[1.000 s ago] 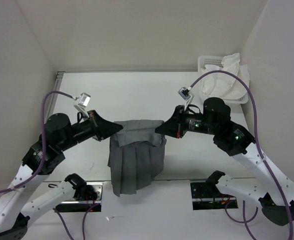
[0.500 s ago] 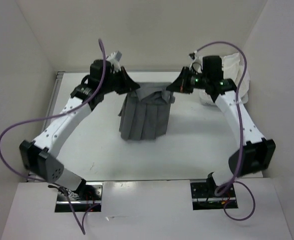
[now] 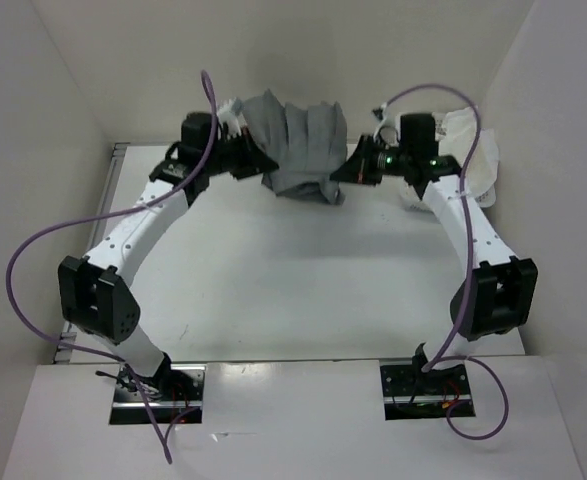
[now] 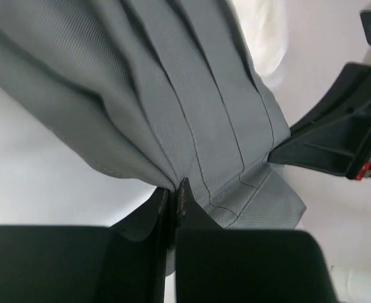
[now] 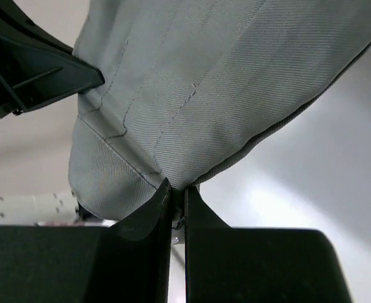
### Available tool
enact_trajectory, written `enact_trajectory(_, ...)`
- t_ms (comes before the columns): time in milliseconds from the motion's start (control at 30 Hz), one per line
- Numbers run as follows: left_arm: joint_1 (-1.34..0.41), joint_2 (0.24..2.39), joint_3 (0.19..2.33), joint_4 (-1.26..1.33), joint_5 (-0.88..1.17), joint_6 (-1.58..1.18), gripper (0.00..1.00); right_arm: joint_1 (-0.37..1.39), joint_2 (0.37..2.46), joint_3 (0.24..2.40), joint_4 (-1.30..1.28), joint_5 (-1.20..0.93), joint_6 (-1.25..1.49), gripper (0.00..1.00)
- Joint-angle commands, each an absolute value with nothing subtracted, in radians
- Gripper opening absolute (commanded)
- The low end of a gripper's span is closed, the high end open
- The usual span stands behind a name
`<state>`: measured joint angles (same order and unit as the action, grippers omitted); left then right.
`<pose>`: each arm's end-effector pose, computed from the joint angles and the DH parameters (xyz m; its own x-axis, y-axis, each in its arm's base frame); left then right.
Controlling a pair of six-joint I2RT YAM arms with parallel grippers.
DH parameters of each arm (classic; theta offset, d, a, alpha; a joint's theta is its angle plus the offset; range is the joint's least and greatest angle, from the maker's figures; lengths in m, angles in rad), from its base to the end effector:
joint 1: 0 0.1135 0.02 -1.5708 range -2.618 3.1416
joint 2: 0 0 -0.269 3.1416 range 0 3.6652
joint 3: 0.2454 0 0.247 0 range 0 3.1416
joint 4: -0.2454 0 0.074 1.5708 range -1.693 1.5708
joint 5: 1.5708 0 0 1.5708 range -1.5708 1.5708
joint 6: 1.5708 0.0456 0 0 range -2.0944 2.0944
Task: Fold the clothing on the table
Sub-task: Fold the skirt
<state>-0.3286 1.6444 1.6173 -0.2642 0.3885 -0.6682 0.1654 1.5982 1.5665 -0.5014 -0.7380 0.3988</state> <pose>0.3657 -0.1429 0.4019 -0.6112 -0.3974 -0.6845 0.3356 0.6531 -0.6789 0.3516 0.0898 0.3800 -0.7312 0.1692 -0.6609 -0.4443 0.6170 0.6495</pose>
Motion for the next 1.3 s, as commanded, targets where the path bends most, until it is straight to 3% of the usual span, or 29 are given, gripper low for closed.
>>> enact_trajectory(0, -0.273, 1.568, 1.311, -0.209, 0.321, -0.687, 0.00, 0.116, 1.571, 1.295, -0.461, -0.696, 0.408, 0.01)
enact_trajectory(33, -0.284, 1.554, 1.158, -0.193, 0.311, -0.702, 0.00, 0.129, 1.545, 1.150, -0.437, -0.696, 0.434, 0.01)
enact_trajectory(133, -0.339, 1.514, 0.969, -0.160, 0.322, -0.761, 0.00, 0.210, 1.456, 0.920, -0.380, -0.681, 0.486, 0.01)
enact_trajectory(300, -0.465, 1.366, 0.717, -0.169, 0.279, -0.871, 0.00, 0.304, 1.267, 0.732, -0.452, -0.618, 0.586, 0.01)
enact_trajectory(700, -0.545, 0.957, 0.600, -0.410, 0.233, -0.974, 0.00, 0.442, 0.905, 0.542, -0.614, -0.658, 0.864, 0.01)
enact_trajectory(900, -0.545, 1.139, 0.708, -0.357, 0.233, -0.939, 0.00, 0.442, 0.991, 0.610, -0.548, -0.621, 0.870, 0.01)
enact_trajectory(1167, -0.522, 1.527, 0.955, -0.299, 0.236, -0.857, 0.00, 0.356, 1.360, 0.829, -0.489, -0.630, 0.723, 0.03)
enact_trajectory(1267, -0.511, 1.572, 1.028, -0.299, 0.236, -0.848, 0.00, 0.341, 1.442, 0.902, -0.480, -0.646, 0.700, 0.02)
